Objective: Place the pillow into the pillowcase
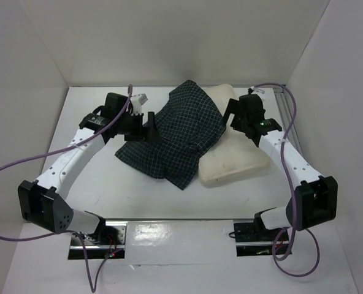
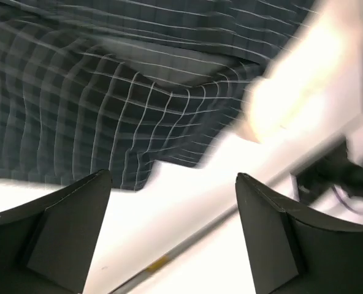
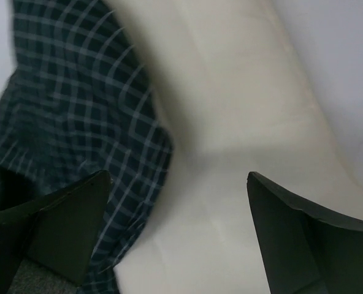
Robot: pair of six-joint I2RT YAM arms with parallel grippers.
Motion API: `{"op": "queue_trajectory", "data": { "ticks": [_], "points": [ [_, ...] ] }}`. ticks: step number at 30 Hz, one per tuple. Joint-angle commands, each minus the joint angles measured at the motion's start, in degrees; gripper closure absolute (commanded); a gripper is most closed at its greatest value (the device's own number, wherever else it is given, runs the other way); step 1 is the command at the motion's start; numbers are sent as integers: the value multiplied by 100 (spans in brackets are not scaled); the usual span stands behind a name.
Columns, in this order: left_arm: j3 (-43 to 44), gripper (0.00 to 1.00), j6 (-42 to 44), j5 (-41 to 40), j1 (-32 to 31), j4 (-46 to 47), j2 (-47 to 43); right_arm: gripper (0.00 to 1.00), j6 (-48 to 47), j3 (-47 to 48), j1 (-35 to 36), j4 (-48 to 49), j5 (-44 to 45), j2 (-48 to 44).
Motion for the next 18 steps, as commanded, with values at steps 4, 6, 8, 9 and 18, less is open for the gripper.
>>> {"op": "queue_trajectory", "data": {
  "ticks": [4,6,8,9,18],
  "points": [
    [365,3,-453,-1740,706,-424,17,0,-74,-607,790,508,-1621,-548],
    [181,2,-682,-1994,970,-424,157,0,5,-774,1036,420,-1682,-548],
    [-4,2,-928,-2066,1304,-424,481,0,120,-827,1396,420,-1683,-548],
    [-170,2,-1025,-2066,1401,-354,604,0,120,-897,1511,420,-1613,-548],
    [-778,1,-1562,-1909,2025,463,1878,0,375,-1003,2013,604,-1516,-189]
  ]
}}
